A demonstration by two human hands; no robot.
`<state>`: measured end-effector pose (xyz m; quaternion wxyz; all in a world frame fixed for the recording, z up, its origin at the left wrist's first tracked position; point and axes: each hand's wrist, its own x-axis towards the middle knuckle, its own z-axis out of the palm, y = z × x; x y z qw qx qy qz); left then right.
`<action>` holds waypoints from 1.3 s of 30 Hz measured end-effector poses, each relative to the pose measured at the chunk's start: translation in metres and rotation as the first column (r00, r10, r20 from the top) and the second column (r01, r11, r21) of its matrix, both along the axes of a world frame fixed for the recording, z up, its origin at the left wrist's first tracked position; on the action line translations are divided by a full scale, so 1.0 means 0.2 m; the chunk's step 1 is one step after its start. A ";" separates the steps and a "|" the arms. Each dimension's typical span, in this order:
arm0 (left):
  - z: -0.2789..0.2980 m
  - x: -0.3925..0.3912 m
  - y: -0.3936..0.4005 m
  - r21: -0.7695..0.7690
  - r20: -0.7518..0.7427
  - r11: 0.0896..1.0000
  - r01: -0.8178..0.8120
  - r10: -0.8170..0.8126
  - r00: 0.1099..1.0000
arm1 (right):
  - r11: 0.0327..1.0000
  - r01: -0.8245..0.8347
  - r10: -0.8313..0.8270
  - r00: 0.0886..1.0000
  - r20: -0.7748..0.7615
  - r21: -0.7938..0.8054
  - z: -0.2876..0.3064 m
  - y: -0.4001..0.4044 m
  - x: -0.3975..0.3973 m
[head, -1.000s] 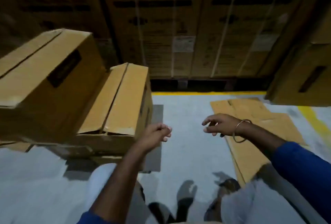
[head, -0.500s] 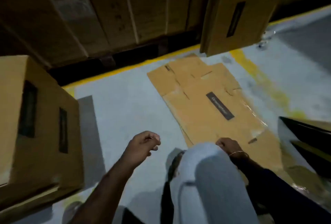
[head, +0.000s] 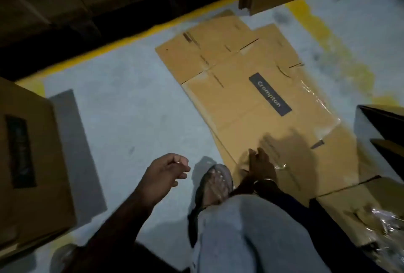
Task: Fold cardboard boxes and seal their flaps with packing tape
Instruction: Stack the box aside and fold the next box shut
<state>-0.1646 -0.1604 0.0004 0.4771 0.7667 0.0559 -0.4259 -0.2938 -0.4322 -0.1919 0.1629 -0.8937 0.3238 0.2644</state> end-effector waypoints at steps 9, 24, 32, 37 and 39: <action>-0.16 -0.02 0.01 0.089 -0.005 0.995 0.033 -0.033 0.999 | 0.994 -0.054 0.046 0.996 -0.082 -0.091 -0.19 0.04 0.09; -0.17 -0.06 -0.02 0.089 -0.009 0.994 0.070 -0.070 0.998 | 0.978 -0.184 0.176 0.981 -0.085 -0.095 -0.20 -0.06 0.15; -0.14 -0.03 0.05 0.086 -0.011 0.995 0.049 -0.049 0.999 | 0.977 -0.213 0.214 0.976 -0.040 0.031 -0.07 -0.09 0.22; -0.11 -0.05 0.16 0.122 -0.001 0.992 0.030 -0.030 1.000 | 0.989 -0.117 0.129 0.983 0.134 -0.089 0.14 -0.27 0.21; -0.06 -0.06 0.22 0.118 -0.002 0.993 0.010 -0.010 1.000 | 0.994 -0.081 0.091 0.987 0.129 -0.080 0.26 -0.33 0.26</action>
